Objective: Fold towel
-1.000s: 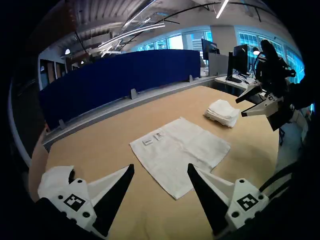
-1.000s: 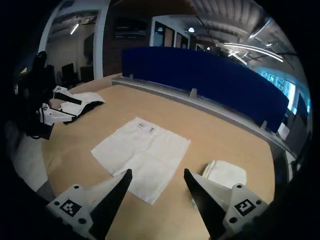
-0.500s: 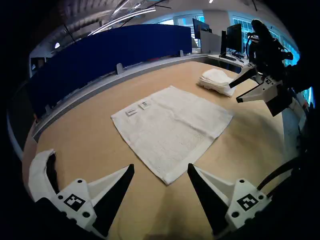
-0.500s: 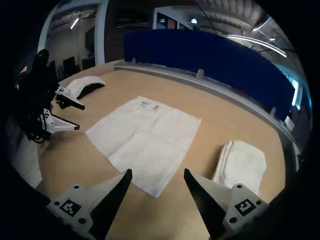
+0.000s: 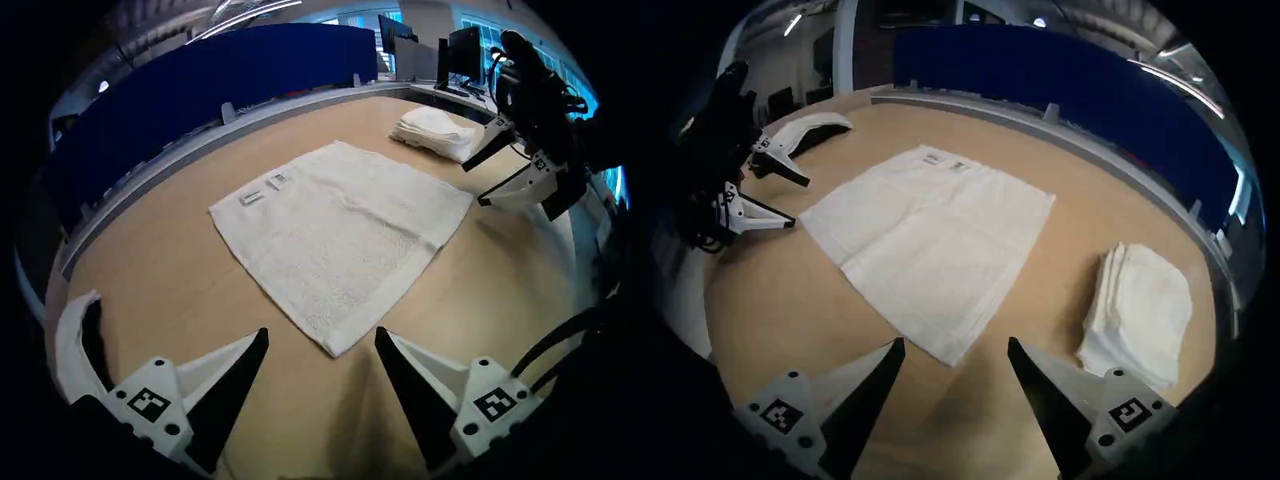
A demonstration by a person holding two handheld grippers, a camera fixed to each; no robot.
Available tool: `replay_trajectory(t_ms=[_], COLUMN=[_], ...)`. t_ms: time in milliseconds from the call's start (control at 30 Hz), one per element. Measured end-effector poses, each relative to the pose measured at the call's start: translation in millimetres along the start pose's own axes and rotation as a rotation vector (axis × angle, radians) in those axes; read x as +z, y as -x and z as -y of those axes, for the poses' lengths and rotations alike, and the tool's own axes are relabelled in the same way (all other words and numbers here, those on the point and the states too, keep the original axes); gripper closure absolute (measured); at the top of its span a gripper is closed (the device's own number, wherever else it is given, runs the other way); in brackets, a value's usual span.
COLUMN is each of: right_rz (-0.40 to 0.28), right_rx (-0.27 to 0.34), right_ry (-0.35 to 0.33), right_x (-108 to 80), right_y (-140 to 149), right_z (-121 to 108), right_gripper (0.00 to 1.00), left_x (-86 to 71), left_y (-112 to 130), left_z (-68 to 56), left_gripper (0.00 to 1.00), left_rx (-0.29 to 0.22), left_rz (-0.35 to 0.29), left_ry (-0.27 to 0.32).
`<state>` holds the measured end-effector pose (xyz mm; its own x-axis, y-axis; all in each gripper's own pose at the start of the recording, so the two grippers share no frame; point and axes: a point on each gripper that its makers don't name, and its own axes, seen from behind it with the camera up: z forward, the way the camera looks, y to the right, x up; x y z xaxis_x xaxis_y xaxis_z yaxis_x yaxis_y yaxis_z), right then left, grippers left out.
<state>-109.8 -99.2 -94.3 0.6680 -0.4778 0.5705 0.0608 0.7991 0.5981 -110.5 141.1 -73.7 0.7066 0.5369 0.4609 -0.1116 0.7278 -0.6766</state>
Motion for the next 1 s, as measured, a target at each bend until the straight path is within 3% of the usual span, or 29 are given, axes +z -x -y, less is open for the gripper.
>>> replay_trajectory(t_ms=[400, 733, 933, 1000], right_rz=[0.039, 0.055, 0.062, 0.063], right_rx=[0.007, 0.007, 0.010, 0.013], right_ry=[-0.018, -0.042, -0.049, -0.051], right_x=[4.2, 7.1, 9.4, 10.2], right_y=[10, 14, 16, 16], right_z=[-2, 3, 4, 4], right_gripper=[0.16, 0.36, 0.39, 0.50], left_x=[2.0, 7.2, 6.3, 5.7], left_y=[9, 8, 8, 8], left_z=[-14.5, -18.9, -21.8, -22.8], left_gripper=[0.02, 0.14, 0.23, 0.27], left_rx=[0.004, 0.028, 0.013, 0.003], left_rz=[0.087, 0.114, 0.136, 0.142], left_ry=[0.068, 0.073, 0.093, 0.099])
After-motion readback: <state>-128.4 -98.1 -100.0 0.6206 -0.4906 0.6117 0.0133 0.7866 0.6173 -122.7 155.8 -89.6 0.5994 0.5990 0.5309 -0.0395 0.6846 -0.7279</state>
